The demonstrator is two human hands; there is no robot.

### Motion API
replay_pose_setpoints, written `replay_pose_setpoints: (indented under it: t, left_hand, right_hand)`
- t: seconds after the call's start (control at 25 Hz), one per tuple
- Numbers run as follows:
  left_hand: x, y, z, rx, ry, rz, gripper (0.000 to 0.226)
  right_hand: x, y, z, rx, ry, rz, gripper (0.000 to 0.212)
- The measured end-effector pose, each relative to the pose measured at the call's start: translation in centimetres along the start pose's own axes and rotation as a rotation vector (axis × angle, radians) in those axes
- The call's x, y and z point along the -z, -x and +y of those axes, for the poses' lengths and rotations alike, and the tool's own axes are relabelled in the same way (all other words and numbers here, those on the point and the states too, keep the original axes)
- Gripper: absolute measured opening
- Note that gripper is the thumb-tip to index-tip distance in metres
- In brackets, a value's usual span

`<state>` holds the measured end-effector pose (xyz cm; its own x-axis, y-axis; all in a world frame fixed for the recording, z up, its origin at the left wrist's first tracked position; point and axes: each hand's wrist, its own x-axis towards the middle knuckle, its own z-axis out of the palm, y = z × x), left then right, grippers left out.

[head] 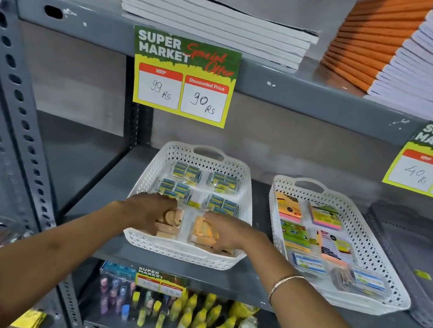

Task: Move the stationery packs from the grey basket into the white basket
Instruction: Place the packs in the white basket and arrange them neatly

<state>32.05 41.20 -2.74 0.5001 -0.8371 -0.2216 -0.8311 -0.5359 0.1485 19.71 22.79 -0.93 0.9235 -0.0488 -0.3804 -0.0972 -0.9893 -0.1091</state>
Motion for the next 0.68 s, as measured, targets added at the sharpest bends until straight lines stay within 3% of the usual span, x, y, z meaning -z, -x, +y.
replay_pose_setpoints:
  t: [0.12, 0.2, 0.28, 0.48, 0.56, 0.68]
  left_hand:
    - [1.1, -0.4, -0.1, 0.007, 0.087, 0.042, 0.086]
    - [2.5, -1.4, -0.5, 0.023, 0.184, 0.131, 0.082]
    - [3.7, -2.9, -1.0, 0.034, 0.183, 0.189, 0.076]
    - [3.3, -7.5, -2.7, 0.020, -0.016, -0.047, 0.096]
    - [2.7, -8.7, -3.3, 0.021, -0.053, -0.118, 0.095]
    - [2.3, -9.4, -3.8, 0.015, -0.083, -0.101, 0.086]
  right_hand:
    - [1.4, 0.1, 0.7, -0.012, -0.155, -0.028, 0.087]
    - [3.3, -0.7, 1.7, -0.065, -0.276, 0.090, 0.081]
    - [4.3, -1.9, 2.7, -0.122, -0.197, 0.225, 0.072]
    - [2.6, -5.6, 4.5, -0.192, -0.037, 0.100, 0.091]
    - [2.0, -6.8, 4.7, -0.190, -0.041, 0.068, 0.089]
    - [1.6, -7.5, 4.9, -0.175, -0.053, 0.088, 0.082]
